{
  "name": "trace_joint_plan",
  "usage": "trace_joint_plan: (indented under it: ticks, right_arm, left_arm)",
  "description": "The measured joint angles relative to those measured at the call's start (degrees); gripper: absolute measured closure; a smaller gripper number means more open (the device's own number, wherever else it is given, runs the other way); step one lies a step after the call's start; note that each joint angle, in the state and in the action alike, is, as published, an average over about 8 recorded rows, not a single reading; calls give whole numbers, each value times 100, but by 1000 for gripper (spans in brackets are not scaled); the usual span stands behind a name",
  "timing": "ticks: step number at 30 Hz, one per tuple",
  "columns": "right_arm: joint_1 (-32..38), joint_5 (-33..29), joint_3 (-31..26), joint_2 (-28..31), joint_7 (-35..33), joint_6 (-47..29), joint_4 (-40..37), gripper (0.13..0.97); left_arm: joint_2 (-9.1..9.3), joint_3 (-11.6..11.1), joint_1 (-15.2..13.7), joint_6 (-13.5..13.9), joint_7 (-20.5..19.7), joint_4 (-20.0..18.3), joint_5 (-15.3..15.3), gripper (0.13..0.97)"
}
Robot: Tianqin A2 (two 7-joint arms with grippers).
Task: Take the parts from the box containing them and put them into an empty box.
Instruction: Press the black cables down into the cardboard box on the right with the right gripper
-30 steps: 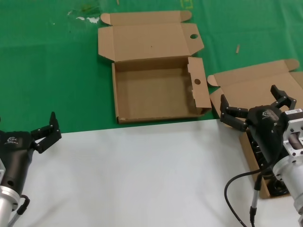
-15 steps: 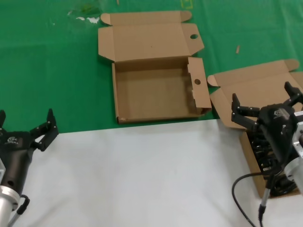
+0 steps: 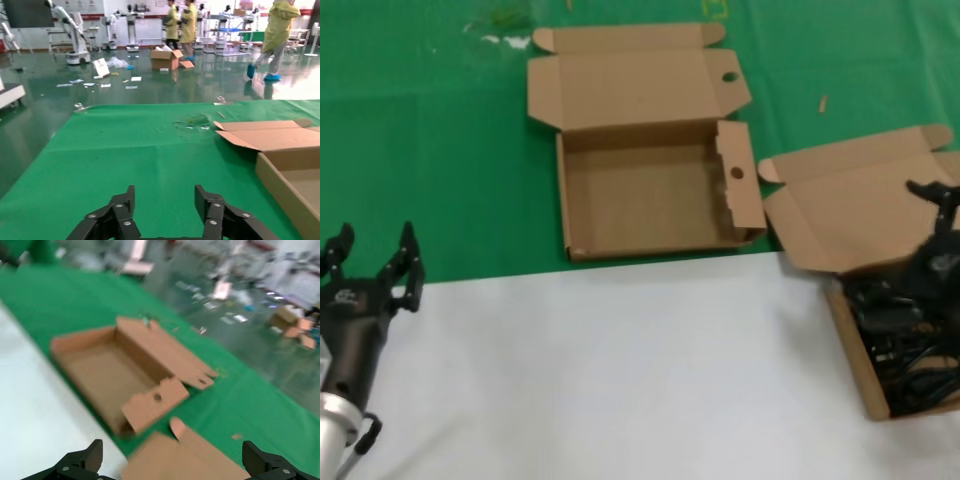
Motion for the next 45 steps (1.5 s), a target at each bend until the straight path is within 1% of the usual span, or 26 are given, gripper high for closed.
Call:
trace_joint_plan:
  ticks: [2,3,5,8,11,15,21,27,29,33,35,41,45]
  right_arm:
    - [62,52,69,430,-67,-424,-64,129]
    - [120,95,84,649,-126,-643,-110,129]
    - [273,202,64,1045,-280,-1073,-223,129]
    - [607,336,-92,1523,-534,-1678,-424,129]
    - [1117,316,-407,1865,-756,-2336,-688,129]
    - [2023,-12,-952,2057,-988,-3245,-1150,129]
    - [3372,-753,-1699,1878,-1341,-4270,-1950,129]
    - [4498,-1366,-2343,1481,-1627,-4786,-2774,129]
    - [4758,-1498,-2499,1354,-1683,-4869,-3004,129]
    - [5099,-1659,-2713,1144,-1768,-4934,-3379,129]
    - [5214,-1707,-2787,1064,-1797,-4936,-3539,170]
    - [5452,-1798,-2937,925,-1759,-4949,-3873,292]
    - [5490,-1798,-2981,930,-1609,-4995,-3873,292]
  left_arm:
    - [0,0,0,0,0,0,0,589]
    - [0,0,0,0,0,0,0,589]
    - [0,0,0,0,0,0,0,636]
    - [0,0,0,0,0,0,0,707]
    - [0,0,0,0,0,0,0,778]
    - [0,0,0,0,0,0,0,778]
    - [0,0,0,0,0,0,0,778]
    - [0,0,0,0,0,0,0,778]
    - [0,0,0,0,0,0,0,822]
    - [0,0,0,0,0,0,0,912]
    - [0,0,0,0,0,0,0,957]
    - [0,0,0,0,0,0,1,957]
    - [0,0,0,0,0,0,1,957]
